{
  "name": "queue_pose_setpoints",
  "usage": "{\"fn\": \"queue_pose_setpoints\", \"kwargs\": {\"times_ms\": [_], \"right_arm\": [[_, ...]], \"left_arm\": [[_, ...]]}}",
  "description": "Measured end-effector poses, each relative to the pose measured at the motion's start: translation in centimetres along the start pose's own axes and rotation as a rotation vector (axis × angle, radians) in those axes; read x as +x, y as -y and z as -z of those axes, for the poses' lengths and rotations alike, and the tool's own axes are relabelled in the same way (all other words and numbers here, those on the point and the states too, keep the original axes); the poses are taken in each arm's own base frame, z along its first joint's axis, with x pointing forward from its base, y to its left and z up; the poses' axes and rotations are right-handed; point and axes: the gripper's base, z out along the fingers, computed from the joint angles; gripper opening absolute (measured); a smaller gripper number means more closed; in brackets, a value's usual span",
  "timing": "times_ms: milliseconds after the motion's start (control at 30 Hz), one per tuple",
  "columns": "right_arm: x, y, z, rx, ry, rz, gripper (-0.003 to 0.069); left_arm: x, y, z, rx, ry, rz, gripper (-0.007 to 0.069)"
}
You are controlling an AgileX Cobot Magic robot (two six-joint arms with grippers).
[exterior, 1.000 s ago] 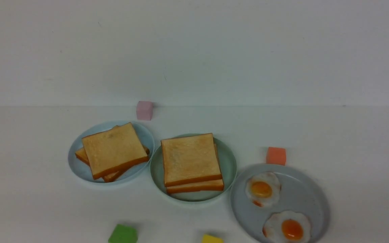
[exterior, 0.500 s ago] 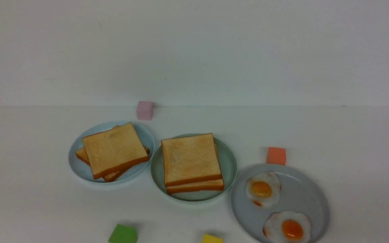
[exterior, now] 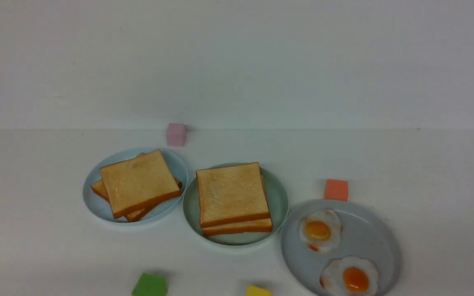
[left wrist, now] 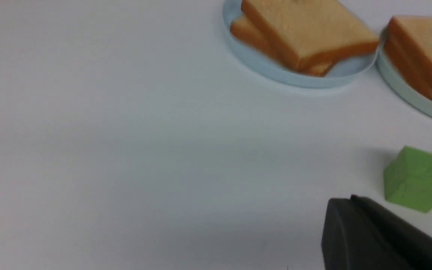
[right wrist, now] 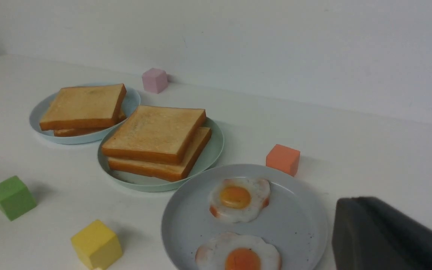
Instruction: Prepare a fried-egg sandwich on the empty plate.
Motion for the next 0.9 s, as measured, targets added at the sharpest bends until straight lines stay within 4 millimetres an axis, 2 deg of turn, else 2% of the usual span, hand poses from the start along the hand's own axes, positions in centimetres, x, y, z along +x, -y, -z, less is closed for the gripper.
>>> {"fn": "queue_pose_setpoints", "kwargs": {"times_ms": [900], "right_arm": [[0.03, 0.0, 0.01, 0.0, -0.003, -0.002, 0.0029]], "left_arm": [[0.04, 0.05, -0.07, 0.007, 0.009, 0.002, 0.0017]]}}
